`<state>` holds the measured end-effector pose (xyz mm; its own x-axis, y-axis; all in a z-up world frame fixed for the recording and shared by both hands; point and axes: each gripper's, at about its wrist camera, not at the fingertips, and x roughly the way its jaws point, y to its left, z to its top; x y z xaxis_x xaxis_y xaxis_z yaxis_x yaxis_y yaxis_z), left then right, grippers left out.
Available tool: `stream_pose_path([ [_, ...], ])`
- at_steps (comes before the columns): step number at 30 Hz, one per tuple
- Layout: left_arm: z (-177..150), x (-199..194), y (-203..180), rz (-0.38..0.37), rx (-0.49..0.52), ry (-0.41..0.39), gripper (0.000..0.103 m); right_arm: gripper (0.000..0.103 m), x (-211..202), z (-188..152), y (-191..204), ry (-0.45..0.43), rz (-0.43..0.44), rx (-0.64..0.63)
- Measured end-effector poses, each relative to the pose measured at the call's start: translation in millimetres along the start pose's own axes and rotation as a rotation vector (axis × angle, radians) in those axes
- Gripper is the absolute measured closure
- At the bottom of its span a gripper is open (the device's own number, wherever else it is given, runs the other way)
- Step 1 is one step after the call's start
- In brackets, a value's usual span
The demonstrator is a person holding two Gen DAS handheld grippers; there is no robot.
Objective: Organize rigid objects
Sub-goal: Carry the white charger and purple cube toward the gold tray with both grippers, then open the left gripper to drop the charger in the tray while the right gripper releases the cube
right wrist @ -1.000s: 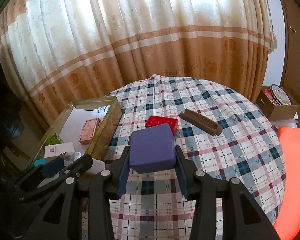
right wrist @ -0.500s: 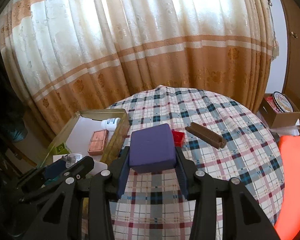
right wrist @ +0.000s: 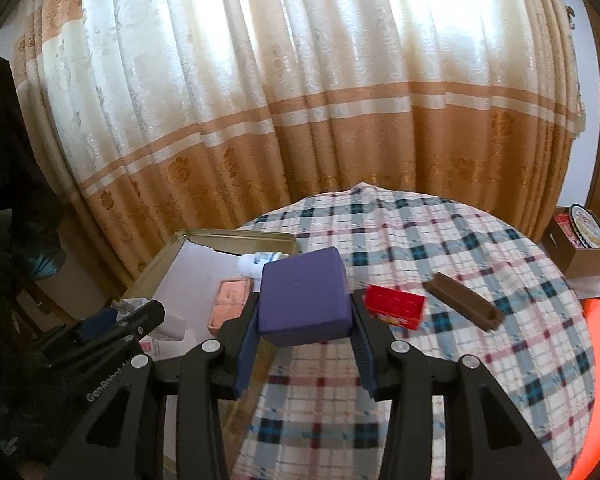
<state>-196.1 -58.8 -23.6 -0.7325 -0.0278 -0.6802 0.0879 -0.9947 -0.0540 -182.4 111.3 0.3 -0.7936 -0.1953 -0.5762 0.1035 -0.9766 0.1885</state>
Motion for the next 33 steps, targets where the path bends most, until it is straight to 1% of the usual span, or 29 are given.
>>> stream_pose_path([
  [4,6,10,9,0.04,0.002,0.009,0.064,0.058,15,7,13,0.003,0.015,-0.012],
  [10,18,17,18,0.071,-0.005,0.001,0.064,0.058,40,18,27,0.02,0.031,-0.015],
  [18,31,36,31,0.102,-0.015,0.01,0.064,0.058,71,22,42,0.079,0.056,-0.025],
  [21,36,38,36,0.076,-0.03,0.011,0.064,0.058,82,21,46,0.1,0.058,-0.036],
  [23,39,41,36,0.046,-0.029,0.009,0.064,0.058,88,21,48,0.111,0.06,-0.039],
  [26,45,48,36,-0.011,-0.027,0.023,0.064,0.058,97,19,51,0.145,0.084,-0.037],
  [28,49,52,37,-0.05,-0.035,0.027,0.064,0.057,99,17,51,0.15,0.086,-0.037],
  [29,51,58,39,-0.081,-0.038,0.044,0.064,0.057,101,16,51,0.158,0.097,-0.04],
  [31,52,65,39,-0.114,-0.045,0.074,0.064,0.057,106,14,52,0.172,0.116,-0.047],
  [33,50,70,39,-0.114,-0.051,0.097,0.064,0.057,108,12,54,0.176,0.13,-0.055],
])
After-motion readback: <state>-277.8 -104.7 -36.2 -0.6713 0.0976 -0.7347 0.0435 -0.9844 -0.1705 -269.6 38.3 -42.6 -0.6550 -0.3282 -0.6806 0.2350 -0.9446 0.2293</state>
